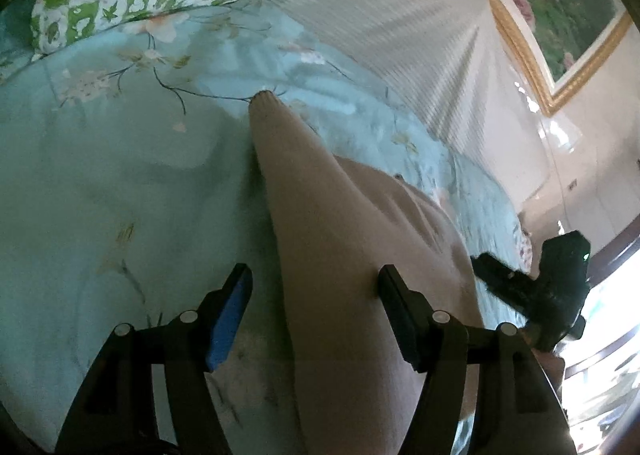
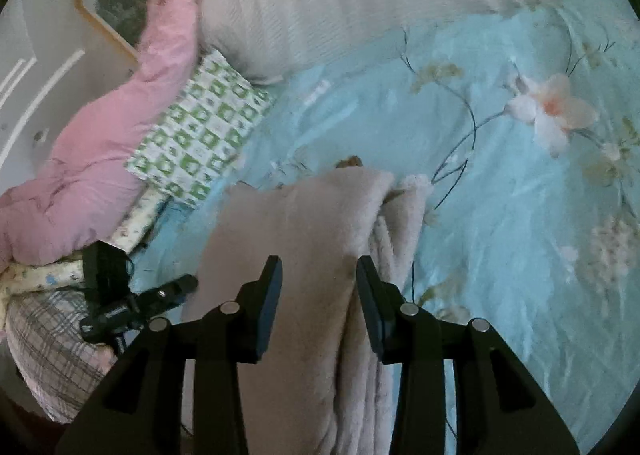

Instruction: Fold small clothes

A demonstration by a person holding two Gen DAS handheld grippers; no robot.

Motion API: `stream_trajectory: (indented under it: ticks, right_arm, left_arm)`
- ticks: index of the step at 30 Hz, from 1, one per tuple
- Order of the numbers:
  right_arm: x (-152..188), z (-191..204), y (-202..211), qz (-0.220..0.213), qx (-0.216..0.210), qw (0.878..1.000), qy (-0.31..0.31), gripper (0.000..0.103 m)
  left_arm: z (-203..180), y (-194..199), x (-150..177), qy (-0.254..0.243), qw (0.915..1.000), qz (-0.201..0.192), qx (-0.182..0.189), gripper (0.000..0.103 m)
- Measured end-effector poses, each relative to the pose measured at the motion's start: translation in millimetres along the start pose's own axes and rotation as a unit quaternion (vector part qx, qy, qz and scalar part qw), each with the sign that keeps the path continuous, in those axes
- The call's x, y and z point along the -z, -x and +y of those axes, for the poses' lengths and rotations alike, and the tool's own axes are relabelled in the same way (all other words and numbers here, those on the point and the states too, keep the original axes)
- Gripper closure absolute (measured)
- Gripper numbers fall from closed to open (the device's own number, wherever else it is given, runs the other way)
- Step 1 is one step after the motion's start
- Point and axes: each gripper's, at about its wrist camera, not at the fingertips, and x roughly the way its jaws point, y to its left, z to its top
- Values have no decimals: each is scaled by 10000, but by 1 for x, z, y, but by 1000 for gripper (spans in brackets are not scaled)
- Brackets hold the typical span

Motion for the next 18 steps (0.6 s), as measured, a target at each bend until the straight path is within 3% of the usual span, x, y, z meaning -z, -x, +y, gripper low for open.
stream_trajectory:
  ticks: [1,3,4,6,7,10,13,15,18]
  right_arm:
    - [-1,-1,-6,54,19,10000,-34,64]
    - [-4,-3,-16,113,22,9999,-79,84]
    - [-6,-3,-20,142,42,9999,-53,95]
    - [-13,2,-17,48,83,9999,112,95]
    - [-16,4,-12,-41,133,9997,209,95]
    - [-22,0,-3,-169,361,9988,274,96]
    - [-15,-17,-17,79,685,9974,185,96]
    - [-7,-26,-27,280,607,9978,30,95]
    - [-2,-25,-11,95,347,9990,-258,90]
  left_arm:
    - [1,-6,-5,27,10000,-1,-52,36]
    - [3,-18,-14,106,9996,10,-245,36]
    - [4,-24,-18,141,9993,43,-343,42]
    - [-2,-30,-25,31,9992,56,-394,56]
    - [-12,-33,-27,-140,9987,59,-478,58]
    - [-31,-44,-25,-566,9953,88,-778,60]
    - [-41,-57,-20,-804,9911,139,-1052,60]
    - [-44,-53,-18,-906,9893,113,-1141,59]
    - [-46,-39,-13,-993,9883,80,-1154,57]
